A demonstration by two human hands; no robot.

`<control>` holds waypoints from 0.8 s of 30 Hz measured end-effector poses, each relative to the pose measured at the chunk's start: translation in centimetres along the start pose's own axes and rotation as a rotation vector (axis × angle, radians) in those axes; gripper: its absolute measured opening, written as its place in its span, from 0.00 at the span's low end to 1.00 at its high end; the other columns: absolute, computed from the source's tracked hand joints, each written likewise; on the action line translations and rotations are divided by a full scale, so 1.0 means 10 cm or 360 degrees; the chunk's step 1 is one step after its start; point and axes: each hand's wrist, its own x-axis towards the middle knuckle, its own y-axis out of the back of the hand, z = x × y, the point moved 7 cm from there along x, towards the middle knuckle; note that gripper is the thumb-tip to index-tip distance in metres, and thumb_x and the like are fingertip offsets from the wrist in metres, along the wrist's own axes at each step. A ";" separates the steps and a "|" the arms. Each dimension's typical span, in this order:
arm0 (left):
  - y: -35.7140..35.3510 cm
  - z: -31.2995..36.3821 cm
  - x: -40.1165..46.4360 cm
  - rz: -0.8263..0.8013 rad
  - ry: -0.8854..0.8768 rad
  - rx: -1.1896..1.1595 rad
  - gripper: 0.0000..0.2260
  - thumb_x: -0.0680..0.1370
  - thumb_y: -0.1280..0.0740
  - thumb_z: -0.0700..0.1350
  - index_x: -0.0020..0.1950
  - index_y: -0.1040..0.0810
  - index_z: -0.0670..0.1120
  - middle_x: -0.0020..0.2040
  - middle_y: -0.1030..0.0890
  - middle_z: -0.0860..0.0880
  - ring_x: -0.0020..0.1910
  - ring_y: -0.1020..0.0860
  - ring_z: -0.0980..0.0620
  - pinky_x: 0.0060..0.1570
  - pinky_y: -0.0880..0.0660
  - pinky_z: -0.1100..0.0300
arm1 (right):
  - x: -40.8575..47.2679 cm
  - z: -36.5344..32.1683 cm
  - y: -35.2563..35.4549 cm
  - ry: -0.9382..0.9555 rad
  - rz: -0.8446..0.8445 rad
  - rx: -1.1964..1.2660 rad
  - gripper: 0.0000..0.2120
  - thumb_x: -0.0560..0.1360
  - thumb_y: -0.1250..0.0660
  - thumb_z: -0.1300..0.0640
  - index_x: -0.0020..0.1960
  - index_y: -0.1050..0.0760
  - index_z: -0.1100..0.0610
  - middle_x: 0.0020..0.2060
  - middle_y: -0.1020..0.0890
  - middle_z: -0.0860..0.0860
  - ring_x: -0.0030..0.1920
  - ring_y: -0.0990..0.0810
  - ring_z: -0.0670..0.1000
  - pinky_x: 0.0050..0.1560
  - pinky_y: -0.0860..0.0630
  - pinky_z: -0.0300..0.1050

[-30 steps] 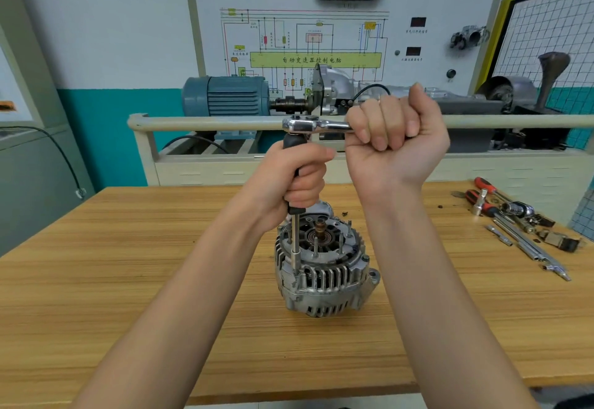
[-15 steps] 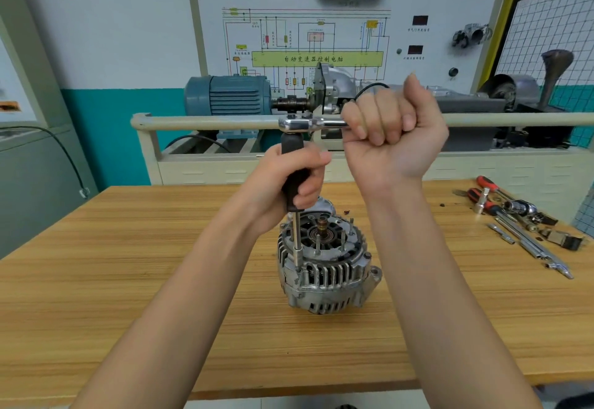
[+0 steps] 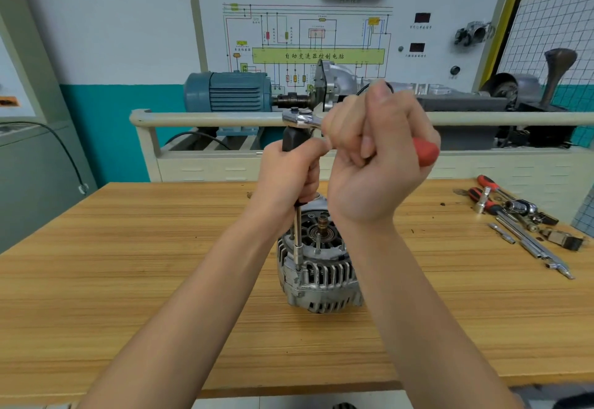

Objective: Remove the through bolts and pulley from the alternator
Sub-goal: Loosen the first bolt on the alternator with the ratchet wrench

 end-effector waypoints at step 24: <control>0.04 0.10 0.00 0.0494 -0.0130 0.0169 0.17 0.73 0.35 0.35 0.30 0.39 0.47 0.27 0.40 0.48 0.26 0.45 0.52 0.26 0.47 0.62 | 0.06 0.00 0.16 -0.0182 0.0099 0.0327 0.22 0.74 0.46 0.66 0.23 0.45 0.53 0.16 0.38 0.48 0.19 0.43 0.46 0.27 0.44 0.41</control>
